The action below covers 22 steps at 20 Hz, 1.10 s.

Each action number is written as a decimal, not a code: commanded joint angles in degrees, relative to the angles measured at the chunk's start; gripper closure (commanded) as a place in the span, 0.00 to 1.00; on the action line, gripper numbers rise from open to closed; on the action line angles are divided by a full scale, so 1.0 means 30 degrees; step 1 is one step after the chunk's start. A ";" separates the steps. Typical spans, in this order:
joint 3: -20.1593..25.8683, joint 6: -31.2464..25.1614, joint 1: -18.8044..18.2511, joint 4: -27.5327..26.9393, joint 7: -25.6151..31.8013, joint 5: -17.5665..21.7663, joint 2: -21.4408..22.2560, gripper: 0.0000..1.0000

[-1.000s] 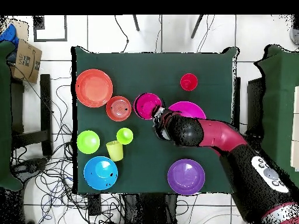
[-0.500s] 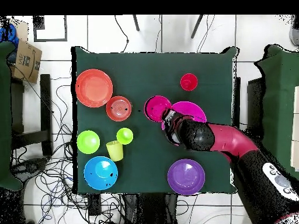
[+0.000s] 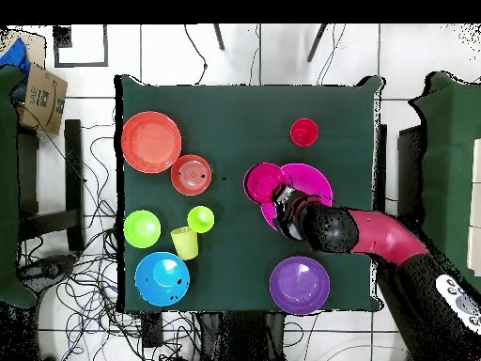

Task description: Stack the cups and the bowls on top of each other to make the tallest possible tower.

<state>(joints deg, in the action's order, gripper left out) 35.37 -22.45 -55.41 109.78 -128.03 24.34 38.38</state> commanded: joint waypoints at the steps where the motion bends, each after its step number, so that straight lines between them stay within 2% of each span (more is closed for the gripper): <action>1: 0.0544 -0.2080 0.0142 0.1179 0.3197 0.1450 -0.0525 1.00; 10: 0.1396 -0.2446 -0.0785 0.0610 0.4065 0.1574 -0.1110 1.00; 17: 0.2082 -0.4326 -0.1256 -0.1589 0.5818 0.1637 -0.1631 1.00; 22: 0.2392 -0.5453 -0.1331 -0.2683 0.6182 0.1638 -0.1940 1.00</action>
<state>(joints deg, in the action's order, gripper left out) 39.53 -31.07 -60.38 107.81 -127.30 25.34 36.19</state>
